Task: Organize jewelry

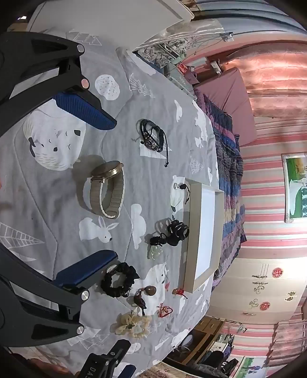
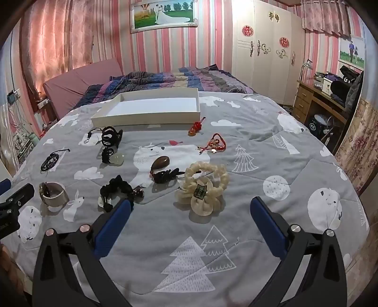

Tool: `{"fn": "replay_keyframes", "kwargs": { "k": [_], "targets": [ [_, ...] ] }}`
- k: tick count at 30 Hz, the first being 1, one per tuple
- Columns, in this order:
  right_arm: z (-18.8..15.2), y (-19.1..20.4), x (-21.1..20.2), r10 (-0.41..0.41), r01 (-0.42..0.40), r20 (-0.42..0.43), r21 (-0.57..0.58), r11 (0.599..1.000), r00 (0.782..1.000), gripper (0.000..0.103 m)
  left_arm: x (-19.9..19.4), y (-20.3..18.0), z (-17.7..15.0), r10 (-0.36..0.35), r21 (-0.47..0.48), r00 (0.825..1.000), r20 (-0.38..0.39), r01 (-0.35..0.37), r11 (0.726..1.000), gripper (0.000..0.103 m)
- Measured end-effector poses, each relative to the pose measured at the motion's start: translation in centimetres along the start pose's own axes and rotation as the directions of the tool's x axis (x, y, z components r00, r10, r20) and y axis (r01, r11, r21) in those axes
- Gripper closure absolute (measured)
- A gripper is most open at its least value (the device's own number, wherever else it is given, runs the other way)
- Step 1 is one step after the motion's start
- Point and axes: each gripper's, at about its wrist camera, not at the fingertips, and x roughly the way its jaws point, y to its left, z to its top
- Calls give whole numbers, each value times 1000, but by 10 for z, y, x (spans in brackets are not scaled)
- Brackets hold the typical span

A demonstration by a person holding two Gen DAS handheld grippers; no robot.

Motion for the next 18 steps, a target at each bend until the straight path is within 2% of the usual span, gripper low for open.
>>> {"fn": "replay_keyframes", "kwargs": {
  "k": [10,18],
  "targets": [
    [0,4,0,1,-1,-11,0,1000,1000,2,-1,-3,0,3,6,1000,8,-3,1000,3],
    [-1,-8,3,-10,10,-17,23,1000,1000,2,3,1,-2,-1,4,1000,2,1,1000,3]
  ]
}}
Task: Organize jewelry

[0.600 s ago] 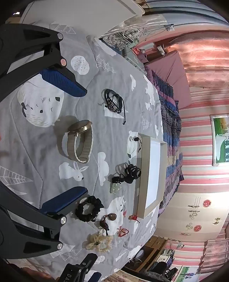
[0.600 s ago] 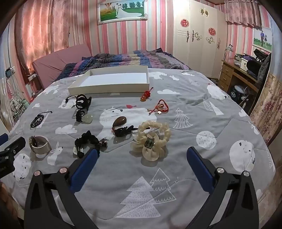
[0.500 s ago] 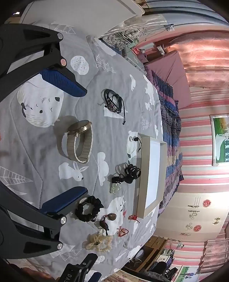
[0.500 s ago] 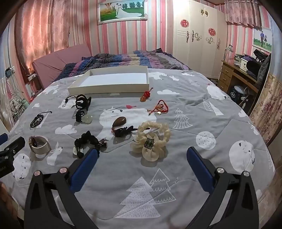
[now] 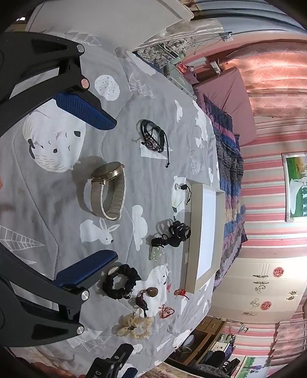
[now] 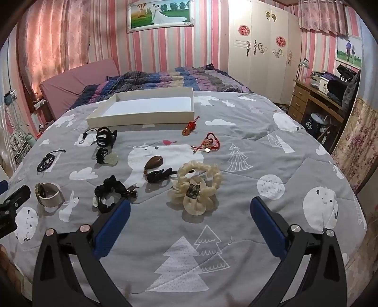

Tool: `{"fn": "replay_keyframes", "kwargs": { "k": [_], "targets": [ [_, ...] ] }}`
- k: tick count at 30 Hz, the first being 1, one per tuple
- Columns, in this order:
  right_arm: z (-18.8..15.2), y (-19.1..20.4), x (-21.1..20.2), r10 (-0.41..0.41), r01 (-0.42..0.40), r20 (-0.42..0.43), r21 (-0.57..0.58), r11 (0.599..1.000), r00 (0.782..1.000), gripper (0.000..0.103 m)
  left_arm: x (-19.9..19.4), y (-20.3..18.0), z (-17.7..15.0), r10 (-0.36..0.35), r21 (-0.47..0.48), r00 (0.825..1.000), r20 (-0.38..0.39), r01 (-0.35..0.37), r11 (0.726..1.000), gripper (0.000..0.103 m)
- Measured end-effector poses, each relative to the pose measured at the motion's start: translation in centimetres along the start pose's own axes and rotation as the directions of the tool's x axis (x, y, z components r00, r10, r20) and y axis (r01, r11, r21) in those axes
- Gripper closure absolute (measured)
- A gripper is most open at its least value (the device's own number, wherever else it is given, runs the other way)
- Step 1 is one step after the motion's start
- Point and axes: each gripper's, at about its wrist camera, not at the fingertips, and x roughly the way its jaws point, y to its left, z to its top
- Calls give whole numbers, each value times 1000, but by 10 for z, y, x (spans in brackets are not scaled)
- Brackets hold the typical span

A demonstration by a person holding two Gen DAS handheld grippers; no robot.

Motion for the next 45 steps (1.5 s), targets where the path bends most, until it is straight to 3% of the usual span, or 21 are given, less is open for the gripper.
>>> {"fn": "replay_keyframes", "kwargs": {
  "k": [45],
  "targets": [
    [0,-11,-1,-19,19,-5,15,1000,1000,2,3,20,-6,6,-18,1000,-11,-6,1000,3]
  ]
}}
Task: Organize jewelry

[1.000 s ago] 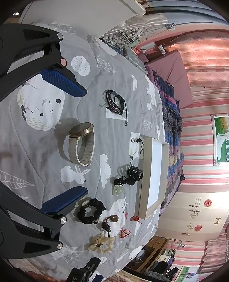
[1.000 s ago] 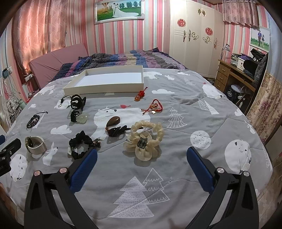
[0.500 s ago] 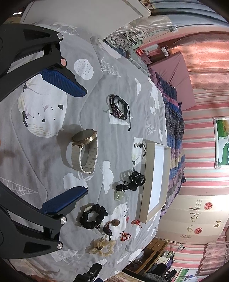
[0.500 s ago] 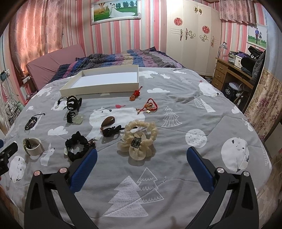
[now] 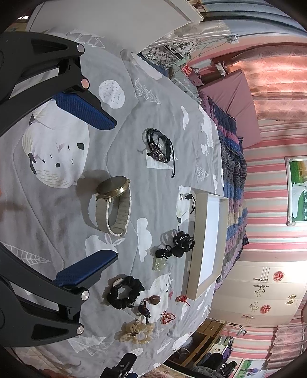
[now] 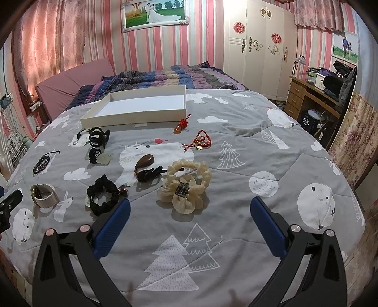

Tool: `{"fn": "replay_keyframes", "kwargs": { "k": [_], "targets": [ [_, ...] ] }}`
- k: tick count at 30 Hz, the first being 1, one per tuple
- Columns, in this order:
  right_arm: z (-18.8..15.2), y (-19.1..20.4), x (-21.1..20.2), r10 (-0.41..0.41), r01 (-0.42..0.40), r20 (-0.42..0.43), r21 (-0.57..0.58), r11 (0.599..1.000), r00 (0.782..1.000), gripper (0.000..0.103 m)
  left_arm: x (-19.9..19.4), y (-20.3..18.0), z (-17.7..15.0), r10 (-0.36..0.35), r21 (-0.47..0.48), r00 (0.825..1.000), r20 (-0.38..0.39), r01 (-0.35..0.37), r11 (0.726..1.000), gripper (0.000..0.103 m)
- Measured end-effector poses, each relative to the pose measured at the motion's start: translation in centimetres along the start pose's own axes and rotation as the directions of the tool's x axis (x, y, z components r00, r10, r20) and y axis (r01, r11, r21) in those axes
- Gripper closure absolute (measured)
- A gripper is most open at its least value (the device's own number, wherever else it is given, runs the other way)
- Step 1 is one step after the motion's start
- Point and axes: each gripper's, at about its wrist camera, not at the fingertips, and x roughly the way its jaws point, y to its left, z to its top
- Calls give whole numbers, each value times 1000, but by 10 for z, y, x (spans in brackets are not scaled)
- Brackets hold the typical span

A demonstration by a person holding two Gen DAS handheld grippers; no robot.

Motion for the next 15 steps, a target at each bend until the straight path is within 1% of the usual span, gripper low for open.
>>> {"fn": "replay_keyframes", "kwargs": {
  "k": [15],
  "targets": [
    [-1,2,5,-3,3,-9,1,1000,1000,2,5,5,-2,-6,-17,1000,-17,6,1000,3]
  ]
}}
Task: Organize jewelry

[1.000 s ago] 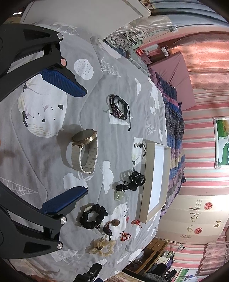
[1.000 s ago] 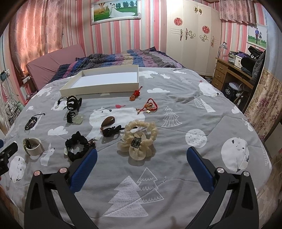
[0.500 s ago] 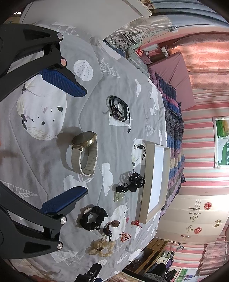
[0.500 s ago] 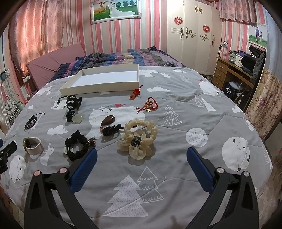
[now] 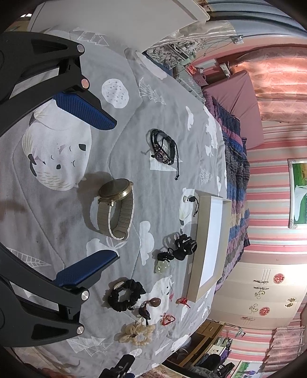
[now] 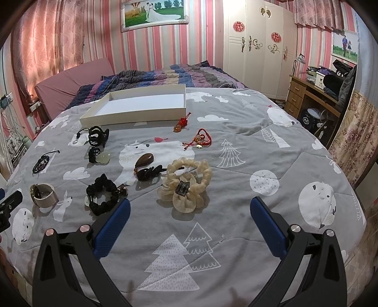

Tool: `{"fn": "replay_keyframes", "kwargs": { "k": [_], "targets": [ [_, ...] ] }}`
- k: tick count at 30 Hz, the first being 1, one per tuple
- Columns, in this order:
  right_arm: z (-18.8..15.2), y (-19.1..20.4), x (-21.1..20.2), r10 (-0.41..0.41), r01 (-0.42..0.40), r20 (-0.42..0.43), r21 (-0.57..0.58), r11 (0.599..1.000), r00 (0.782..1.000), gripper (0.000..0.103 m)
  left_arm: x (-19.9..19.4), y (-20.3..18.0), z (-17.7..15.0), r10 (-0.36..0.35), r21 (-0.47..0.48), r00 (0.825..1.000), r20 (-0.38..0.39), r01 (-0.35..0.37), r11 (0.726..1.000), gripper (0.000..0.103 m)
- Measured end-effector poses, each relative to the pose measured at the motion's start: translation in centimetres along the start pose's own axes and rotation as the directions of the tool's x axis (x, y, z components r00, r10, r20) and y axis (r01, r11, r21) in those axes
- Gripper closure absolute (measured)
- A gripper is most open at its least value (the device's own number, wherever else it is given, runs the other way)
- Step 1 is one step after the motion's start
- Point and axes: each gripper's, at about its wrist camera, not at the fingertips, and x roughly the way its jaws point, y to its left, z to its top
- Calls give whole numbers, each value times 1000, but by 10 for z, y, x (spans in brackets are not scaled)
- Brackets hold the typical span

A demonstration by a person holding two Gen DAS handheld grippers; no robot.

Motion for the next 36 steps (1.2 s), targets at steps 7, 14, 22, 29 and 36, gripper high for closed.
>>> {"fn": "replay_keyframes", "kwargs": {
  "k": [7,14,22,29,36],
  "targets": [
    [-1,-2,5,3,-3,-12,12,1000,1000,2,4,0,0,-1,-4,1000,-12,1,1000,3],
    [0,-8,6,-6,6,-10,25,1000,1000,2,6,3,2,3,-10,1000,-16,-4,1000,3],
    [1,-10,9,-9,10,-14,23,1000,1000,2,9,2,4,2,-7,1000,-27,-2,1000,3],
    [9,-13,11,-21,21,-12,0,1000,1000,2,12,3,10,3,-6,1000,-29,-4,1000,3],
    [13,-16,14,-19,19,-20,6,1000,1000,2,17,10,16,8,-20,999,-38,-9,1000,3]
  ]
}}
